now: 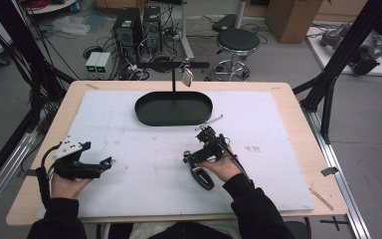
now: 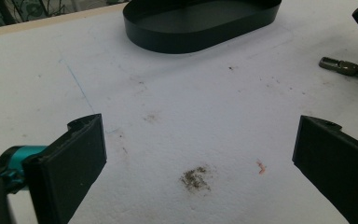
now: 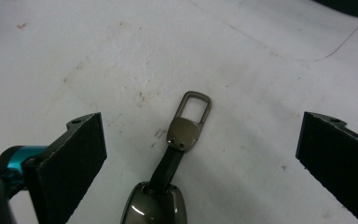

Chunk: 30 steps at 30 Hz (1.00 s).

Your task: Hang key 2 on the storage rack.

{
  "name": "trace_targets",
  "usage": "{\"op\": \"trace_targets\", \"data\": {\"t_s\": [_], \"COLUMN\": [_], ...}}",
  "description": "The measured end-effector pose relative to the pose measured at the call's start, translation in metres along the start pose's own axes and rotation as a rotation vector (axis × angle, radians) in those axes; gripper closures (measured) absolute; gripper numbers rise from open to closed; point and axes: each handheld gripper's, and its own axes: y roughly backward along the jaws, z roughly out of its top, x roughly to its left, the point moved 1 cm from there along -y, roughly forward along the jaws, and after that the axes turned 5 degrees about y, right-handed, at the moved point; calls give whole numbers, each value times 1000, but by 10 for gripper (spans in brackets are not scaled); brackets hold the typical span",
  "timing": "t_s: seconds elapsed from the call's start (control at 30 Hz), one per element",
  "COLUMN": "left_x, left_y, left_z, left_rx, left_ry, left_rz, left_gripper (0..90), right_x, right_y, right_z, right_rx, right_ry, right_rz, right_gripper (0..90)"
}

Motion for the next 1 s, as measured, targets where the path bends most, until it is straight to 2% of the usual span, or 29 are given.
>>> {"op": "trace_targets", "data": {"t_s": [0.1,0.3,0.47,0.5,0.57,0.8,0.9,1.0], "left_x": [0,0,-3,-3,-3,-2,-1,-1], "left_y": [0,0,-3,-3,-3,-3,-3,-3], "left_z": [0,0,-1,-1,-1,0,-1,-1], "left_rx": [2,4,21,23,19,17,18,16], "left_ry": [-1,0,-20,-22,-17,-17,-14,-12], "left_rz": [0,5,2,2,5,2,3,3], "left_gripper": [31,32,31,31,32,32,32,32], "right_x": [2,6,11,11,13,21,22,21], "right_y": [-3,-10,-13,-13,-14,-18,-19,-17], "right_z": [-3,-10,-12,-12,-12,-12,-12,-12], "right_rx": [21,49,57,61,74,102,112,118], "right_ry": [-14,-10,-5,-4,-8,4,8,-9], "right_rz": [-4,-18,-36,-36,-27,-23,-30,-37], "right_gripper": [8,8,57,76,205,386,437,502]}}
